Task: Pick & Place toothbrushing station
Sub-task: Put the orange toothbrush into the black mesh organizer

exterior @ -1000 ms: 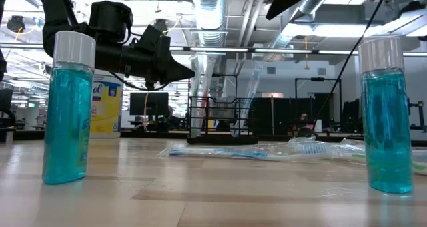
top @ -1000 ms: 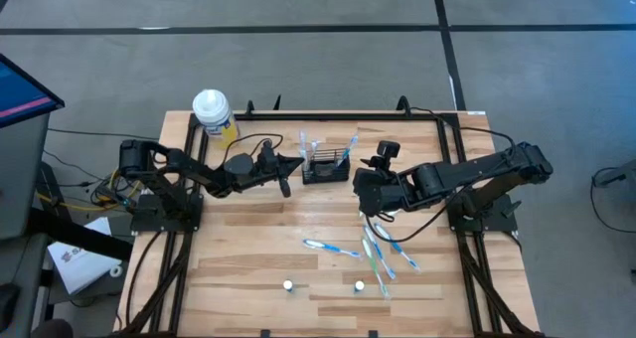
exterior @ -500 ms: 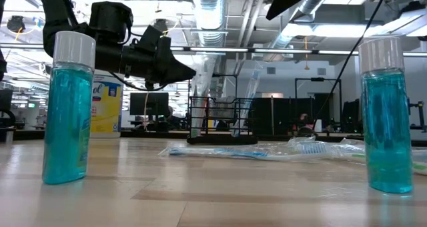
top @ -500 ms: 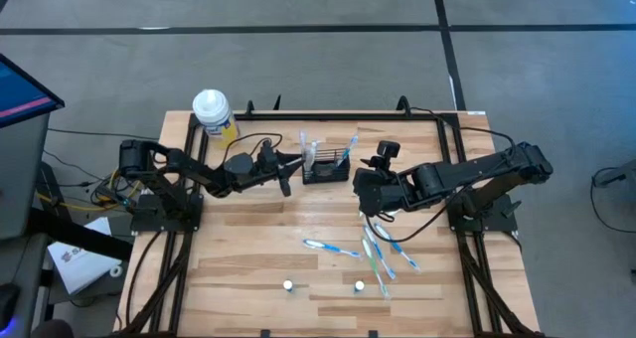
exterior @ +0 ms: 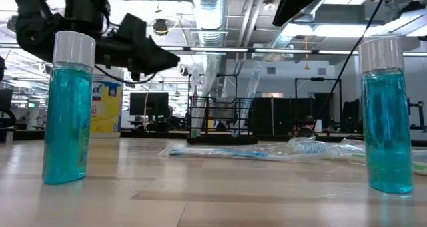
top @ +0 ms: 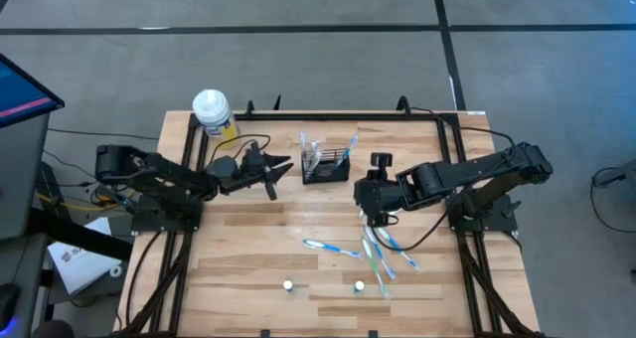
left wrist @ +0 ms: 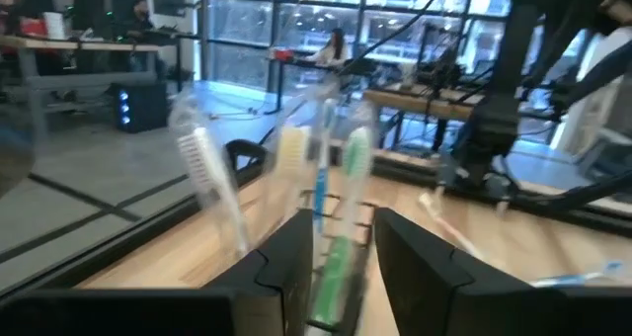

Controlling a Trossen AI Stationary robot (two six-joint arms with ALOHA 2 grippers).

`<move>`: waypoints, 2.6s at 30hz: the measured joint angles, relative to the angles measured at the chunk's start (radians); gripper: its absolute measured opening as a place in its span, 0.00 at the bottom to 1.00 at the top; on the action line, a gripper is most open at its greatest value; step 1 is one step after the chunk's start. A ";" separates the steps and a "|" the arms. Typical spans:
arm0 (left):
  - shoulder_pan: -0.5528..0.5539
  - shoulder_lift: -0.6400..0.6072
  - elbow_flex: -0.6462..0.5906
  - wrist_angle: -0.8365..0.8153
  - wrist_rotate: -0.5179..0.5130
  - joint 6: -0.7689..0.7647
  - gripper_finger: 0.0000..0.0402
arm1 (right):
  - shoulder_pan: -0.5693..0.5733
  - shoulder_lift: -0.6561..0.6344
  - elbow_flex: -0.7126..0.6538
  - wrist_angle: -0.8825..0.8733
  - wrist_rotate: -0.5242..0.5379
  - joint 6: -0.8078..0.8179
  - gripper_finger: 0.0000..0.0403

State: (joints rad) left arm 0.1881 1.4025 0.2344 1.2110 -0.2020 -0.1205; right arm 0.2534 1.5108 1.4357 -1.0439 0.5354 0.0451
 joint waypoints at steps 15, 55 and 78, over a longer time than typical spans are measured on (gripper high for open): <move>-0.112 -0.030 -0.001 0.001 0.001 0.000 0.26 | -0.075 0.118 0.000 -0.141 -0.155 -0.043 0.30; -0.144 -0.029 -0.001 0.001 0.014 0.000 0.26 | -0.141 -0.033 -0.641 0.094 -0.321 0.080 0.30; -0.144 -0.029 -0.001 0.001 0.011 0.000 0.26 | -0.203 -0.019 -0.704 0.170 -0.329 0.068 0.25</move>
State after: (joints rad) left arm 0.0441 1.3731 0.2335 1.2118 -0.1909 -0.1209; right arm 0.0505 1.4921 0.7319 -0.8738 0.2066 0.1133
